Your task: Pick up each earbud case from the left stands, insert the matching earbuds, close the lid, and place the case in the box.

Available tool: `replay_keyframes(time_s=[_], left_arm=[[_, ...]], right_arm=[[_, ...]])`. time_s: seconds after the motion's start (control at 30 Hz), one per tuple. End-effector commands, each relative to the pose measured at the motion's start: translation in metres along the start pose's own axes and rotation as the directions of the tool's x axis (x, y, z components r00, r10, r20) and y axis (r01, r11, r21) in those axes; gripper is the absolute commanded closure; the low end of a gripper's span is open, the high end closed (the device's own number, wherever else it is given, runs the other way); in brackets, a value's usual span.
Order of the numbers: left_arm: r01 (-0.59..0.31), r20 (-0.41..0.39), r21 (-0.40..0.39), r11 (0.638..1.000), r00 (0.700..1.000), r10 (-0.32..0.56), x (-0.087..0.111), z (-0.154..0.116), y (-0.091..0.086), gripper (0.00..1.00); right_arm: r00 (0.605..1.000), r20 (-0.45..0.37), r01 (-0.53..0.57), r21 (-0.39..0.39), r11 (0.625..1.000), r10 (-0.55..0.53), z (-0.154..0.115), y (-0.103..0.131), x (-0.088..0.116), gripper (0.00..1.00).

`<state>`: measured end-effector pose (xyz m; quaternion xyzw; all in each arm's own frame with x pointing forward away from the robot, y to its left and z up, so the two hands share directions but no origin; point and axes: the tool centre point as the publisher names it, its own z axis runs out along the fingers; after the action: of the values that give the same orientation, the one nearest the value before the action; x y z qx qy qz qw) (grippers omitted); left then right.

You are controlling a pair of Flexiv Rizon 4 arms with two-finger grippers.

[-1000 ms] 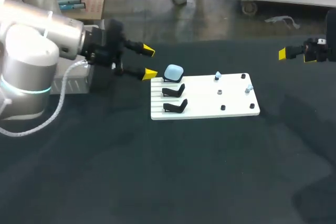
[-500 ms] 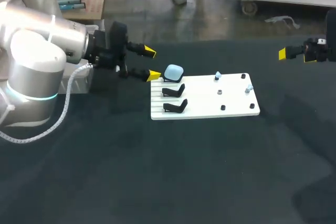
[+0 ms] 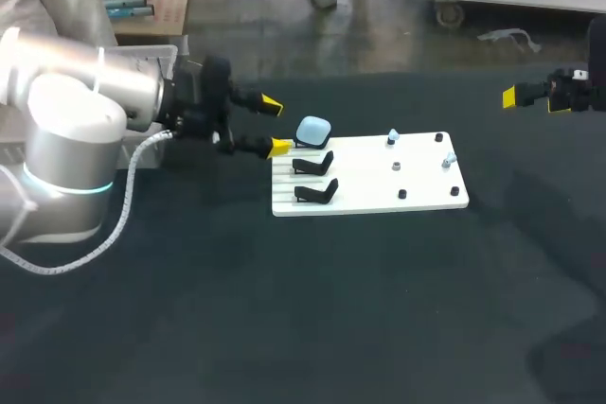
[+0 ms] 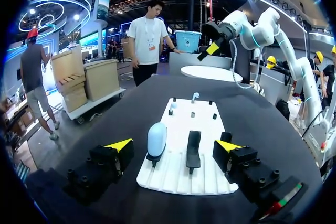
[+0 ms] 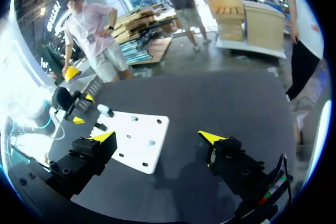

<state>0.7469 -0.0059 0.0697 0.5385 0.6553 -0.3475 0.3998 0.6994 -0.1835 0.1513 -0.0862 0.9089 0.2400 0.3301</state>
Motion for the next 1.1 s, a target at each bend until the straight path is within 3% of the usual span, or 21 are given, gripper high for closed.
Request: replay_keyframes(time_s=[0.03,0.4,0.73,1.1], left_arm=[[0.004,0.003,0.014,1.000,1.000,-0.004,0.003,0.009,0.006,0.00],[0.025,0.000,0.045,0.999,1.000,-0.025,0.005,0.024,0.011,0.00],[-0.010,-0.012,0.069,0.998,1.000,0.011,0.008,0.034,0.023,0.00],[0.000,-0.007,0.093,0.996,1.000,0.001,0.013,0.045,0.023,0.16]], right_arm=[[1.000,0.001,0.001,-0.003,1.000,-0.001,0.000,-0.001,0.000,0.00],[1.000,0.001,0.001,-0.003,1.000,-0.001,0.000,-0.001,0.000,0.00],[1.000,0.001,0.001,-0.003,1.000,-0.001,0.000,-0.001,0.000,0.00],[1.000,0.001,0.001,-0.003,1.000,-0.001,0.000,-0.001,0.000,0.00]])
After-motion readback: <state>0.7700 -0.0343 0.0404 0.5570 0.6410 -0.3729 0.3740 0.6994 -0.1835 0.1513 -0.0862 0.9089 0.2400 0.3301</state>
